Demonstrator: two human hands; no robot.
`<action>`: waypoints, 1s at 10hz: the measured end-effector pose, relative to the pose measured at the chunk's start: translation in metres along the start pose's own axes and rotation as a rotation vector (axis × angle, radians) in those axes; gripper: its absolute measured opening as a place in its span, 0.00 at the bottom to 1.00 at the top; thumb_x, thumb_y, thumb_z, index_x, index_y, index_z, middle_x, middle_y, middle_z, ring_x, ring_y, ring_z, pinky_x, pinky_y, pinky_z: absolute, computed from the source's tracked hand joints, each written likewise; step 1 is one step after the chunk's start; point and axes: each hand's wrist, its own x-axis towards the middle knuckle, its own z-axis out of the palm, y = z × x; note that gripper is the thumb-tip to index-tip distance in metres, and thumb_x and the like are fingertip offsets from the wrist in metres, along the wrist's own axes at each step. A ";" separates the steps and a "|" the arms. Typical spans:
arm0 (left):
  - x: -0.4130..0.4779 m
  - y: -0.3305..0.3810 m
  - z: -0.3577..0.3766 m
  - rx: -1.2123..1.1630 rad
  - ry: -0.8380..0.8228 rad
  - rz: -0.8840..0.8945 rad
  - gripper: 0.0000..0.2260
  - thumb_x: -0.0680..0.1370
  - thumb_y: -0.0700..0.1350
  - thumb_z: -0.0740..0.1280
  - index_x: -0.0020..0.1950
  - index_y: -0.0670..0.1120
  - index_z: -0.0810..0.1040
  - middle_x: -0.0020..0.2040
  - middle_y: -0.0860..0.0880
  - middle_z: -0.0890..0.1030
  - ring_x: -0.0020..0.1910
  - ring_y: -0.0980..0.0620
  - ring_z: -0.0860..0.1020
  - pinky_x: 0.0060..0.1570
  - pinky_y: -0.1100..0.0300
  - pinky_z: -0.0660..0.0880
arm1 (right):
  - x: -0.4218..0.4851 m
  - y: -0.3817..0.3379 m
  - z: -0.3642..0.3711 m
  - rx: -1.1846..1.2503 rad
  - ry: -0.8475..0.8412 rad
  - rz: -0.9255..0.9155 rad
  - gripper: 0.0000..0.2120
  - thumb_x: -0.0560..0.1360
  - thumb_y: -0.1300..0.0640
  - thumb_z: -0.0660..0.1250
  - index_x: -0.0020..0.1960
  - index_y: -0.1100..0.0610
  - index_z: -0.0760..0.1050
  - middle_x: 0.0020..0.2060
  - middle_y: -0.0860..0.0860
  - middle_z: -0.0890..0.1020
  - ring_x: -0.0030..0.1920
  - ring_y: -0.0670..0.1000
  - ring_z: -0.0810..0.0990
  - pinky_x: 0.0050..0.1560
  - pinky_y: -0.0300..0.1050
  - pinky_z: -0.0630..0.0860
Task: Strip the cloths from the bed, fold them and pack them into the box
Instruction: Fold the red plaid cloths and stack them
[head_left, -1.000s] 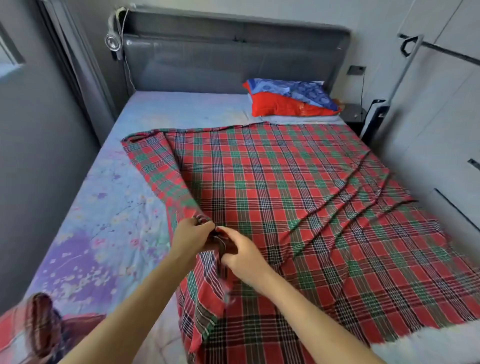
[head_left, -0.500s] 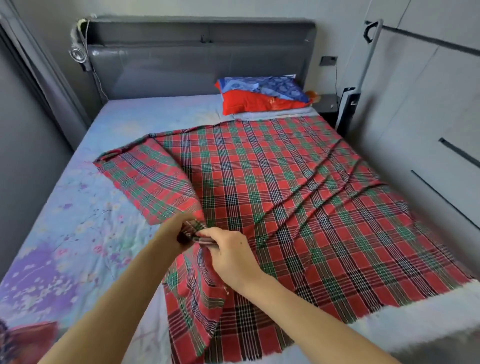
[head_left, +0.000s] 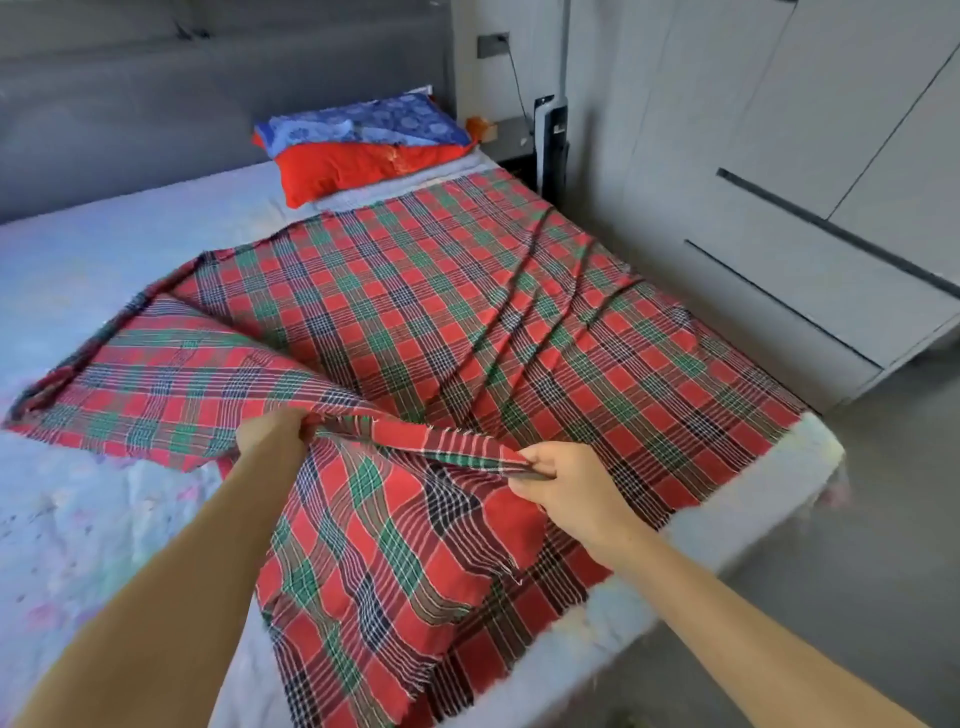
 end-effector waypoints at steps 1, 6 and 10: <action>-0.076 0.082 0.077 -0.041 0.246 0.108 0.11 0.75 0.42 0.67 0.53 0.36 0.80 0.34 0.47 0.83 0.35 0.55 0.83 0.36 0.62 0.80 | 0.019 0.029 -0.040 0.089 0.048 0.087 0.05 0.73 0.64 0.69 0.43 0.56 0.80 0.39 0.57 0.84 0.41 0.57 0.81 0.45 0.50 0.77; -0.103 0.346 0.626 0.283 0.253 0.725 0.11 0.74 0.44 0.65 0.52 0.40 0.82 0.52 0.40 0.83 0.55 0.44 0.80 0.52 0.53 0.73 | 0.186 0.199 -0.404 0.519 0.267 0.187 0.11 0.73 0.67 0.69 0.47 0.52 0.76 0.40 0.49 0.81 0.39 0.48 0.76 0.40 0.41 0.72; -0.158 0.137 0.840 0.663 -0.396 0.571 0.03 0.75 0.41 0.66 0.47 0.45 0.79 0.41 0.52 0.78 0.40 0.53 0.75 0.43 0.63 0.71 | 0.271 0.410 -0.520 0.656 0.590 0.526 0.23 0.67 0.78 0.59 0.47 0.51 0.74 0.42 0.55 0.80 0.38 0.52 0.76 0.36 0.42 0.73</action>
